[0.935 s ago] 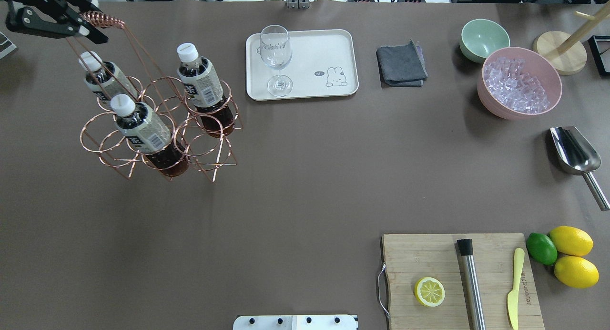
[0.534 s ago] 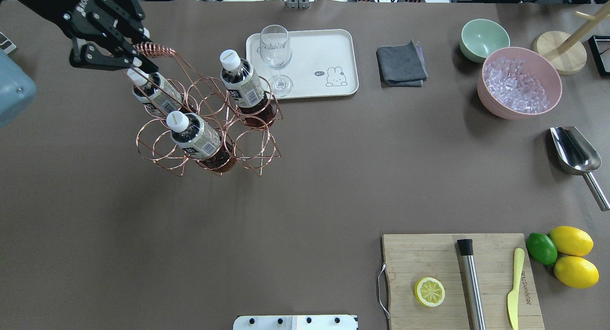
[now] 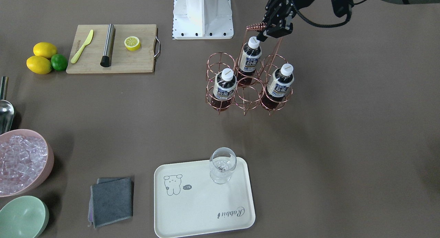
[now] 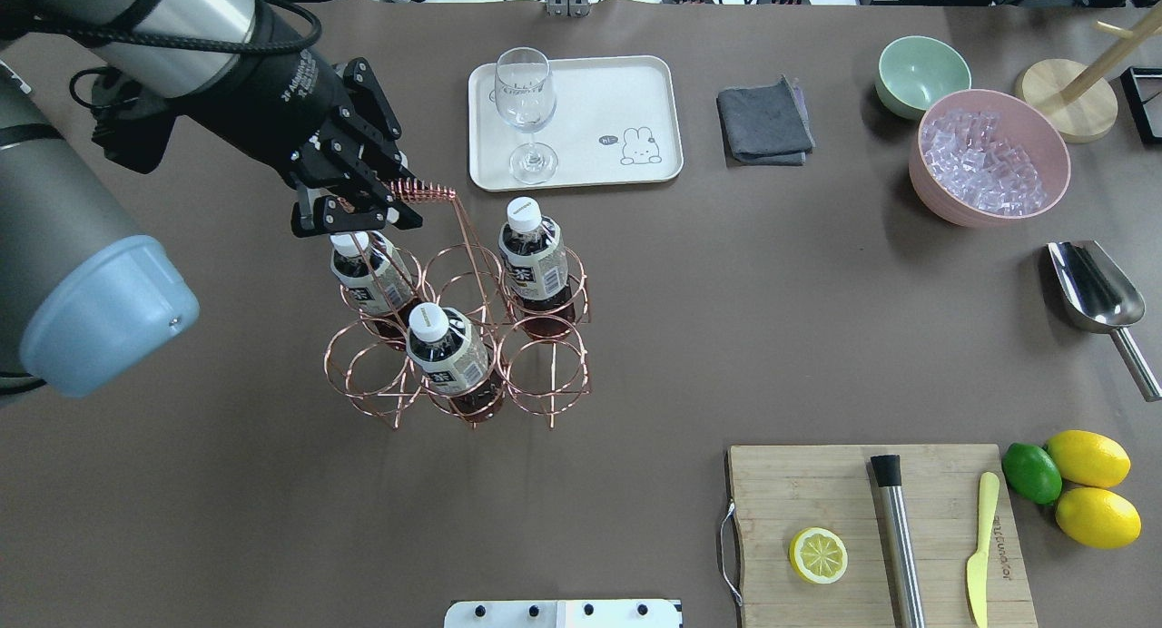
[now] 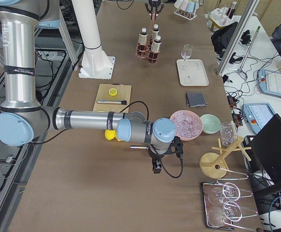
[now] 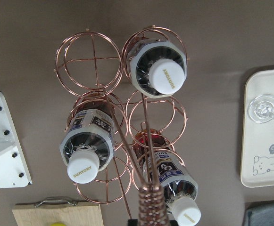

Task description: Take tea from basket to plate

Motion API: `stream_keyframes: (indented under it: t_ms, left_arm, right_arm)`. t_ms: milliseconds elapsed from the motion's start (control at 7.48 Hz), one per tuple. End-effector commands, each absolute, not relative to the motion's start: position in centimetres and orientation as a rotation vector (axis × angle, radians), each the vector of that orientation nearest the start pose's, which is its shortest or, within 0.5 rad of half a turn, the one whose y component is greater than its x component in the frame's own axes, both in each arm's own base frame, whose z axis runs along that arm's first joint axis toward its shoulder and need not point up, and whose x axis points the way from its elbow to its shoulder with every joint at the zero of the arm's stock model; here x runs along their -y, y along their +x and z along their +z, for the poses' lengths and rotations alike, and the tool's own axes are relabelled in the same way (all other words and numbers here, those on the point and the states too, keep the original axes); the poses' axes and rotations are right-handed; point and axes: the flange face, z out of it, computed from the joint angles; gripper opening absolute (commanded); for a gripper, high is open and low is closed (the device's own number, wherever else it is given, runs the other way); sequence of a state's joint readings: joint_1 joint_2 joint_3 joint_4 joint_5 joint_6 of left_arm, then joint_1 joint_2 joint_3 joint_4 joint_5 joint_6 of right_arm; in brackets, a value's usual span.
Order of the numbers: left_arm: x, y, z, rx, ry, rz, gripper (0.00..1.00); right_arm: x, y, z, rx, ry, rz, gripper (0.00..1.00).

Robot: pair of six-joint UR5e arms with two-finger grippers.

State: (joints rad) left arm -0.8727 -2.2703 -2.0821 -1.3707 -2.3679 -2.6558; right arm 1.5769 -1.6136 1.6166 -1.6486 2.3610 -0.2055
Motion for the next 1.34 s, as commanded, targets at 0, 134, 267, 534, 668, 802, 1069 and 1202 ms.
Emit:
stream_keyframes:
  t_ms: [0, 134, 267, 534, 668, 802, 1069, 1202]
  left_arm:
    - [43.8, 30.7, 3.7, -0.956, -0.940, -1.353, 0.00]
    - [43.4, 31.5, 3.2, -0.955, -0.945, -1.360, 0.00]
    - [43.3, 32.7, 1.6, -0.968, -0.936, -1.364, 0.00]
    - [42.3, 34.7, 0.9, -0.961, -0.948, -1.361, 0.00]
    - [41.6, 35.4, 0.8, -0.969, -0.955, -1.333, 0.00]
    - [41.2, 36.0, 1.0, -0.977, -0.960, -1.314, 0.00]
    - [40.4, 37.8, 1.0, -0.990, -0.968, -1.270, 0.00]
    - [39.7, 38.9, 0.9, -1.006, -0.968, -1.247, 0.00]
  right_arm:
    - [46.7, 6.5, 66.3, 0.793, 0.014, -0.160, 1.00]
    - [46.7, 6.5, 66.3, 0.793, 0.014, -0.160, 1.00]
    - [46.7, 6.5, 66.2, 0.793, 0.018, -0.162, 1.00]
    - [46.7, 6.5, 66.3, 0.793, 0.015, -0.161, 1.00]
    - [46.6, 6.6, 66.4, 0.792, 0.013, -0.161, 1.00]
    - [46.6, 6.6, 66.5, 0.792, 0.010, -0.160, 1.00]
    - [46.3, 6.5, 66.6, 0.794, 0.009, -0.160, 1.00]
    - [46.3, 6.5, 66.6, 0.794, 0.009, -0.160, 1.00]
